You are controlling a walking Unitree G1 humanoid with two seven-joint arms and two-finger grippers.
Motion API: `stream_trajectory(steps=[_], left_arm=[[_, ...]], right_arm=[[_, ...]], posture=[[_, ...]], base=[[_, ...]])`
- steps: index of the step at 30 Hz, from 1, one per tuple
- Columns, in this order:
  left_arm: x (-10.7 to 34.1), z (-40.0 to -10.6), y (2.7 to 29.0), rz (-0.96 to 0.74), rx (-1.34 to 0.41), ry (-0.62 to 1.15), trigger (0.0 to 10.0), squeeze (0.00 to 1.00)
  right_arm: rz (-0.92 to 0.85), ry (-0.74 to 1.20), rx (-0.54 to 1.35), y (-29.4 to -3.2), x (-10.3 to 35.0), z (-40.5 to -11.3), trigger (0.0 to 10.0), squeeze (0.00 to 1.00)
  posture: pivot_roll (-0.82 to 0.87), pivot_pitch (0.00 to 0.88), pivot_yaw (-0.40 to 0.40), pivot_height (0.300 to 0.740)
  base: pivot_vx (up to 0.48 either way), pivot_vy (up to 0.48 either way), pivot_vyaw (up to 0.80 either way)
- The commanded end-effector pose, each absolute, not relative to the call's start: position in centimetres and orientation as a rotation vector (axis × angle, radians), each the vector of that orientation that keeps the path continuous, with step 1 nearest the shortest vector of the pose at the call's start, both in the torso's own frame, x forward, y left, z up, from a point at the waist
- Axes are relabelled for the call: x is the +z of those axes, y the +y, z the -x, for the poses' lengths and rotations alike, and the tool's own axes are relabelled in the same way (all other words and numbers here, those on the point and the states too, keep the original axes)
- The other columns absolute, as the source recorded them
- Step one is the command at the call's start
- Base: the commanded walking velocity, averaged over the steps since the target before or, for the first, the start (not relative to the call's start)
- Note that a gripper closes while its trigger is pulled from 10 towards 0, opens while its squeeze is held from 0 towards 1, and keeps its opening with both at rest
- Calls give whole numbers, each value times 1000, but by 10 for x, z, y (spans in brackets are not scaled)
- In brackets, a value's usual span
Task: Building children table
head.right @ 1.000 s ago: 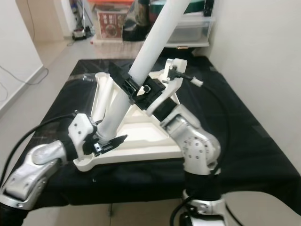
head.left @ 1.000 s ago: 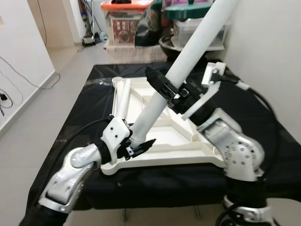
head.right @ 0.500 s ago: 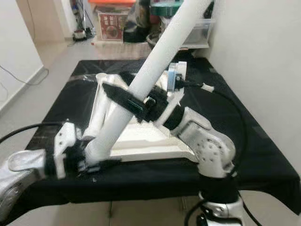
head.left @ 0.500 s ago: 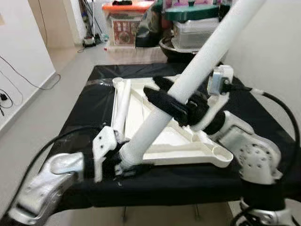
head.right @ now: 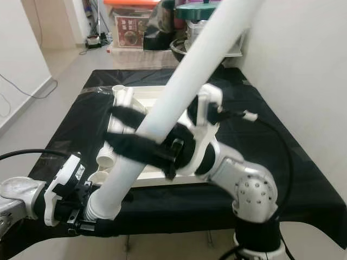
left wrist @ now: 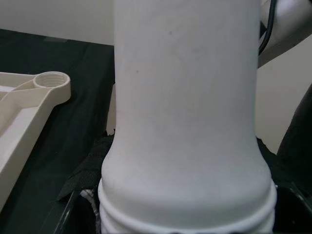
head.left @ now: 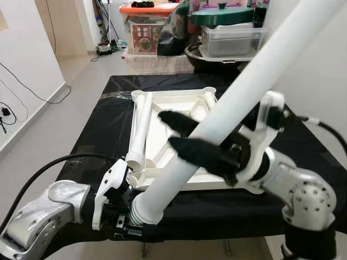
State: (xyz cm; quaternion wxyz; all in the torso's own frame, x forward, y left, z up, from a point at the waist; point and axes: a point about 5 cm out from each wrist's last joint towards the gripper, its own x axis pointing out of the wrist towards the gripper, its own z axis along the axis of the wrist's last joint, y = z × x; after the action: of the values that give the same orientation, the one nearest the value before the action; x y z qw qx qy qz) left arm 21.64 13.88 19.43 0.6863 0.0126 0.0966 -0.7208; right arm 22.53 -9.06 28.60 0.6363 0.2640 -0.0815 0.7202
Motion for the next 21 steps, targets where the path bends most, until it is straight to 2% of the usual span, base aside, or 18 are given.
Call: stream_trajectory(steps=[1, 2, 3, 6, 10, 11, 14, 15, 16, 17, 21], left_arm=[[193, -214, 140, -24, -1644, 258, 0, 0], [193, -214, 140, -24, -1644, 258, 0, 0], [193, -213, 139, -19, -1652, 264, 0, 0], [193, -212, 138, -11, -1660, 268, 0, 0], [193, -212, 137, -7, -1676, 271, 0, 0], [192, -209, 135, 0, -1695, 280, 0, 0], [190, -205, 132, 11, -1717, 294, 0, 0], [189, -204, 132, 14, -1723, 297, 0, 0], [188, -203, 131, 15, -1726, 298, 0, 0], [188, -202, 131, 17, -1729, 302, 0, 0], [187, -201, 130, 22, -1734, 303, 0, 0]], right_arm=[[-590, -180, 1697, -87, 286, -217, 8549, 0], [-590, -180, 1697, -87, 286, -217, 8549, 0], [-576, -177, 1699, -88, 286, -216, 4667, 0], [-564, -170, 1699, -89, 285, -215, 4667, 0], [-547, -160, 1691, -87, 284, -214, 4000, 0], [-528, -150, 1687, -85, 282, -214, 2824, 0], [-508, -140, 1685, -82, 278, -213, 2824, 0], [-503, -138, 1684, -82, 278, -213, 2392, 0], [-501, -135, 1682, -82, 277, -213, 902, 0], [-504, -132, 1681, -82, 276, -212, 0, 0], [-509, -129, 1680, -82, 275, -212, 0, 0]], posture=[[5, 0, -4, 740], [5, 0, -4, 740], [4, 0, -8, 740], [4, 0, -8, 740], [4, 0, -8, 740], [1, 0, -8, 740], [0, 0, -8, 740], [0, 0, -8, 740], [0, 0, -9, 740], [-2, 0, -8, 740], [-2, 0, -8, 740]], base=[[0, 0, 0], [0, 0, 0], [0, 0, 0], [0, 0, 0], [0, 0, 0], [0, 0, 0], [0, 0, 0], [0, 0, 0], [0, 0, 0], [0, 0, 0], [0, 0, 0]])
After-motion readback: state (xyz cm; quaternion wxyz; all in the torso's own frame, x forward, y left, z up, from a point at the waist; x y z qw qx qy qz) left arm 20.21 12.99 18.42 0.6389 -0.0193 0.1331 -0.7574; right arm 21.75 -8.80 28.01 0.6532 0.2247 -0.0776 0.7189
